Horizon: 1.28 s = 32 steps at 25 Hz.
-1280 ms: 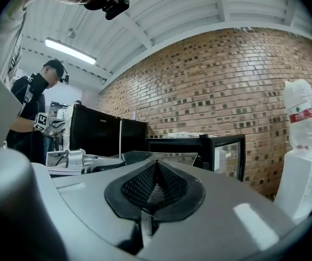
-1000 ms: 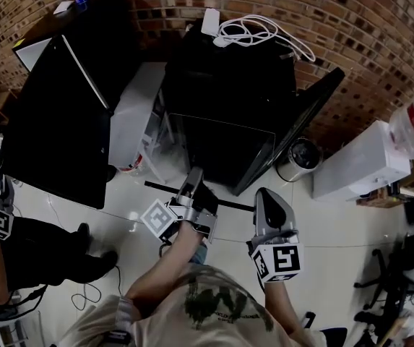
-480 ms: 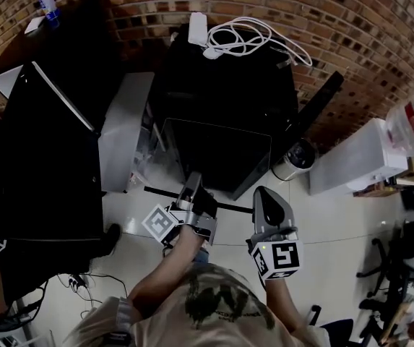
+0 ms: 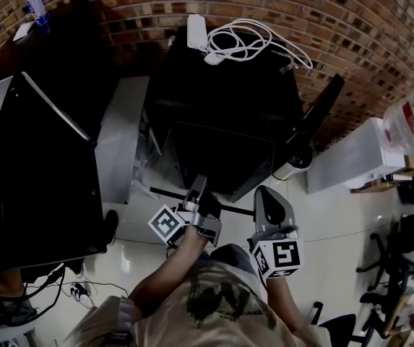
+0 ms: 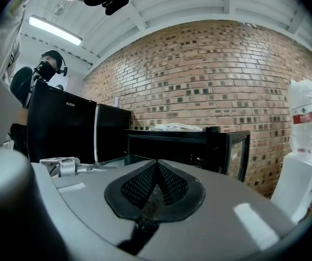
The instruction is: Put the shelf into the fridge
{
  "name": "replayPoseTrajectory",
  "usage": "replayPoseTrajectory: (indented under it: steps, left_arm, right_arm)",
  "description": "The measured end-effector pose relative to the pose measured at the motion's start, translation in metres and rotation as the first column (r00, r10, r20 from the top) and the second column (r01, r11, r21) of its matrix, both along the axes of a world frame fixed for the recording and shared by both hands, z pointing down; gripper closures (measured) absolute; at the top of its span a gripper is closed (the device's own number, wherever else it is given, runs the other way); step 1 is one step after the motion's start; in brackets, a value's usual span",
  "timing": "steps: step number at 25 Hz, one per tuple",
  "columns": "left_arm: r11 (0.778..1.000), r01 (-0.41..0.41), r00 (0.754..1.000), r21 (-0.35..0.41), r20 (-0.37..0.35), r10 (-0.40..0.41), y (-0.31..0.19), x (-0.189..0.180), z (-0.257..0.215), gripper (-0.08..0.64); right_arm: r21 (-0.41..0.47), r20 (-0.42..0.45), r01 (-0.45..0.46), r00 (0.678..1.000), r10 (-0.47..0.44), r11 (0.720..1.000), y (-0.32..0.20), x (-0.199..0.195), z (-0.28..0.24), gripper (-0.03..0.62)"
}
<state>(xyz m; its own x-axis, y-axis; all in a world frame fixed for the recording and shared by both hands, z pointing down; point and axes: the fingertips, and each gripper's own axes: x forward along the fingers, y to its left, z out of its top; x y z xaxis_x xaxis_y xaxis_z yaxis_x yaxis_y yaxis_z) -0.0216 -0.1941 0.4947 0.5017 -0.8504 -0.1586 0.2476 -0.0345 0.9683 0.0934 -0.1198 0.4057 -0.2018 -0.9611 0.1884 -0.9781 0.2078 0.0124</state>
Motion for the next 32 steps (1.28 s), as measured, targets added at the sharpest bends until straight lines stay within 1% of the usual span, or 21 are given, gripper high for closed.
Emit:
replayPoseTrajectory:
  steps: [5, 8, 12, 17, 24, 32]
  left_arm:
    - [1.0, -0.004, 1.0, -0.003, 0.009, 0.004, -0.008, 0.004, 0.008, 0.545]
    - [1.0, 0.002, 1.0, -0.01, 0.019, -0.002, -0.013, 0.006, 0.015, 0.545]
    - [1.0, 0.013, 1.0, -0.021, 0.011, -0.012, -0.023, 0.011, 0.02, 0.545]
    - [0.999, 0.029, 0.999, -0.02, 0.035, -0.029, -0.036, 0.017, 0.033, 0.545]
    - [0.999, 0.037, 0.999, -0.016, 0.02, -0.037, -0.054, 0.028, 0.045, 0.545]
    - [0.998, 0.057, 0.998, -0.021, 0.037, -0.056, -0.071, 0.037, 0.062, 0.545]
  right_arm:
    - [-0.003, -0.005, -0.012, 1.0, 0.012, 1.0, -0.003, 0.005, 0.002, 0.592]
    - [-0.009, -0.007, -0.006, 1.0, 0.006, 1.0, -0.006, 0.007, 0.005, 0.592]
    - [-0.012, -0.008, 0.006, 1.0, -0.007, 1.0, -0.013, 0.012, 0.008, 0.592]
    - [-0.024, -0.01, 0.018, 1.0, -0.019, 1.0, -0.023, 0.021, 0.013, 0.592]
    - [-0.045, -0.02, 0.03, 0.999, -0.031, 0.999, -0.038, 0.036, 0.018, 0.592]
    - [-0.066, -0.029, 0.057, 0.998, -0.059, 0.996, -0.049, 0.041, 0.025, 0.592]
